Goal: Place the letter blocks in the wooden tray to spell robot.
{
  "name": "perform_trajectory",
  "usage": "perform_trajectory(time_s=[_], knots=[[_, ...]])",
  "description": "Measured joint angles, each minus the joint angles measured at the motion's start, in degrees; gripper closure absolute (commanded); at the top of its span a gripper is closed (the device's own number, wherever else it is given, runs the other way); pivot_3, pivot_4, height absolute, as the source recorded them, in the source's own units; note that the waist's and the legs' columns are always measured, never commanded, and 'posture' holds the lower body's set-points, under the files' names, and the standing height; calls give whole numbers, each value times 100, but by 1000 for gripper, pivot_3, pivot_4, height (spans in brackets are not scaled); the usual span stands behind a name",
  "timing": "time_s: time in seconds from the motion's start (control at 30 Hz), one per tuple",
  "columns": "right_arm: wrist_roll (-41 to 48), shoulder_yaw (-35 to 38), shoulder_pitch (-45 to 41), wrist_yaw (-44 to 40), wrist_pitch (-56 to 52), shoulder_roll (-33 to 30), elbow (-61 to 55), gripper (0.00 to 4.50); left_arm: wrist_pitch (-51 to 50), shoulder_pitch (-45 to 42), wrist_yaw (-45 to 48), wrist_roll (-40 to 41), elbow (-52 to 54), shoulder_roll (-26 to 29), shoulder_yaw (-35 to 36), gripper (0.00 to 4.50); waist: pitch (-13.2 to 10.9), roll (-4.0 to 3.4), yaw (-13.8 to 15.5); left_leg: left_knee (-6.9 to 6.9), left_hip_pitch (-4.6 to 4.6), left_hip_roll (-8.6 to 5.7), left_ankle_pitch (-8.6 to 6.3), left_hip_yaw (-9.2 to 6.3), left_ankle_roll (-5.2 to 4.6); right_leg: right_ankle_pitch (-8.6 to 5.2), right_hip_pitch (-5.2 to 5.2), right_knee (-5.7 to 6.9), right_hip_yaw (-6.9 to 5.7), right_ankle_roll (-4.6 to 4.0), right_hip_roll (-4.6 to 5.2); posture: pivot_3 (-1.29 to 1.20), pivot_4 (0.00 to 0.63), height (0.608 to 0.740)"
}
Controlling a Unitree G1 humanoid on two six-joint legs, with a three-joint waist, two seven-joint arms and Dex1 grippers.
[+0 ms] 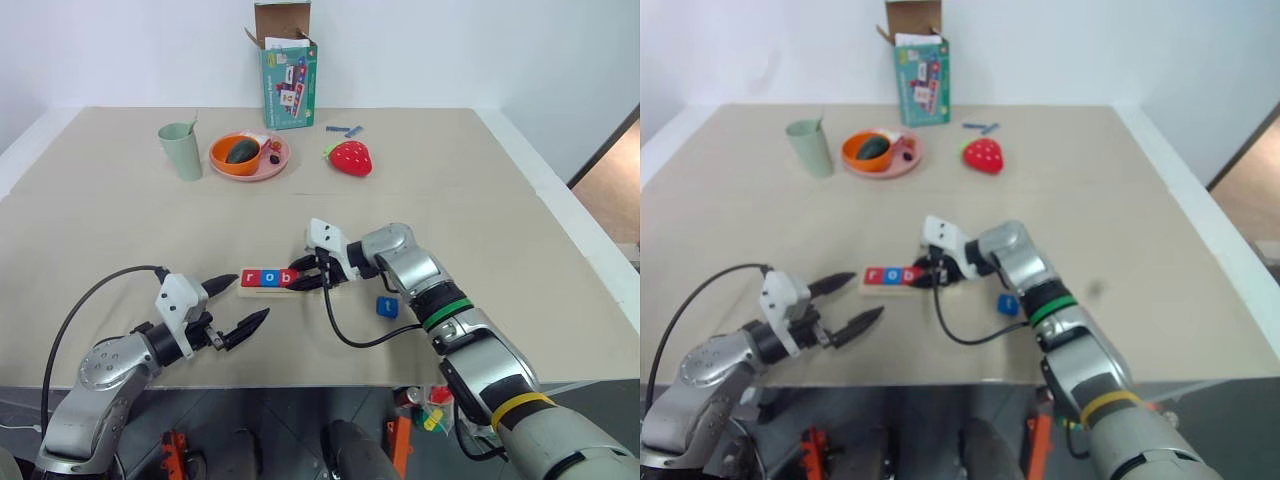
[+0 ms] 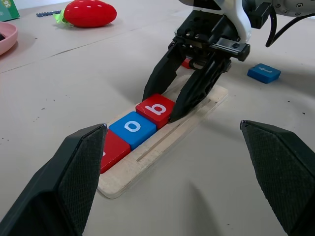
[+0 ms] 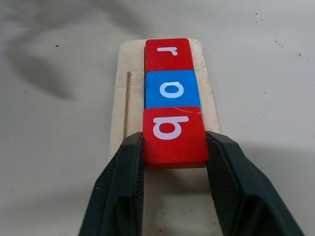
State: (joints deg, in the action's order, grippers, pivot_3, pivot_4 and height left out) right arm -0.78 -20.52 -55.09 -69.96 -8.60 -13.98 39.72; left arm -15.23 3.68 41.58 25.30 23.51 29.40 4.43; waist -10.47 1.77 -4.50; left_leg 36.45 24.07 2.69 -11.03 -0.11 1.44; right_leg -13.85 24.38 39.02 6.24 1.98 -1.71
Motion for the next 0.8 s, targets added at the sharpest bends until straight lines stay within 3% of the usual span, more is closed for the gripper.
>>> perform_trajectory(time_s=[0.17,0.47,0.67,0.8], knots=[[-7,37,-53,36,73,12,160,34,0,0,6,-17,0,6,-5,0,0,0,0,0,0,0,0,1,0,0,0,0,1,0,1,0,150,740],[358,589,-102,271,-498,-97,-193,34,-9,-2,163,-5,31,96,-16,0,0,-1,1,-1,6,-1,0,-1,0,-2,3,0,0,0,2,0,150,740],[740,1440,-60,695,-1304,-957,-1084,34,-263,-299,768,293,273,536,-249,0,-1,-1,34,-1,14,-8,0,-4,1,-10,3,-4,-5,4,10,0,150,740],[663,1414,465,714,-1446,-1482,-1227,34,-403,-477,1037,401,276,651,-422,0,1,1,24,-6,13,-6,-3,-4,3,-16,4,-4,-6,1,8,0,150,740]])
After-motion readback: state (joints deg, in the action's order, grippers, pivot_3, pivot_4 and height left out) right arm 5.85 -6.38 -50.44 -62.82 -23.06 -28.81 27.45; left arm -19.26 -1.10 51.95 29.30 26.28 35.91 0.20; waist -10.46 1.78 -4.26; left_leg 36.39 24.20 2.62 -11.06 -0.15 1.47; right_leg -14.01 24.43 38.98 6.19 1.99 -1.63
